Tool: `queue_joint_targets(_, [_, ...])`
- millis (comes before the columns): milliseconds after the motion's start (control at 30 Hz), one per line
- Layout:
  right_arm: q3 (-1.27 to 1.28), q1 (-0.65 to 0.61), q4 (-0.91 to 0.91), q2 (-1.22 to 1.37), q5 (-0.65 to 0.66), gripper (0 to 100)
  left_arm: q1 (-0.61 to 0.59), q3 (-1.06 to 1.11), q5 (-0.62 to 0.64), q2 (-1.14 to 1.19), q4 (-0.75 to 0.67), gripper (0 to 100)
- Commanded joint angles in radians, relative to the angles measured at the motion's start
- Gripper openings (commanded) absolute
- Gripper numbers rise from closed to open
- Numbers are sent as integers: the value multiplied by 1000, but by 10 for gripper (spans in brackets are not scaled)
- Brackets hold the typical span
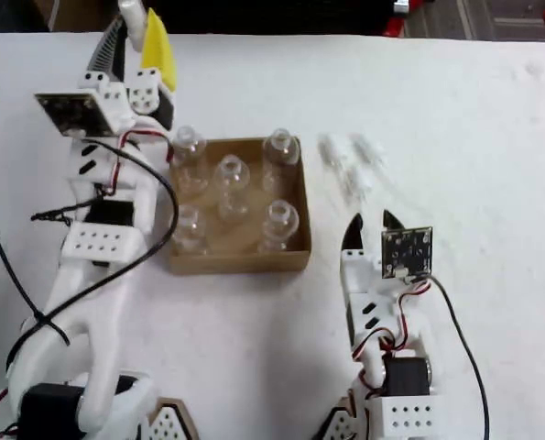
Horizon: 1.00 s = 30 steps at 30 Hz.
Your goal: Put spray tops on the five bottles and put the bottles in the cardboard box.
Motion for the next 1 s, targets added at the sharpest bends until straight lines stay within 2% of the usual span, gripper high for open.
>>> queue_joint_targets(0, [8, 10, -36, -4, 17, 127, 22, -8, -11, -2, -21, 20])
queue_joint_targets(667, [15, 10, -53, -4, 17, 127, 48, 15, 6, 27, -26, 21])
queue_joint_targets(900, [15, 10, -51, -4, 17, 127, 42, -8, 6, 156, -189, 21])
queue_joint_targets(967, [15, 10, -51, -4, 17, 127, 42, -8, 6, 151, -195, 21])
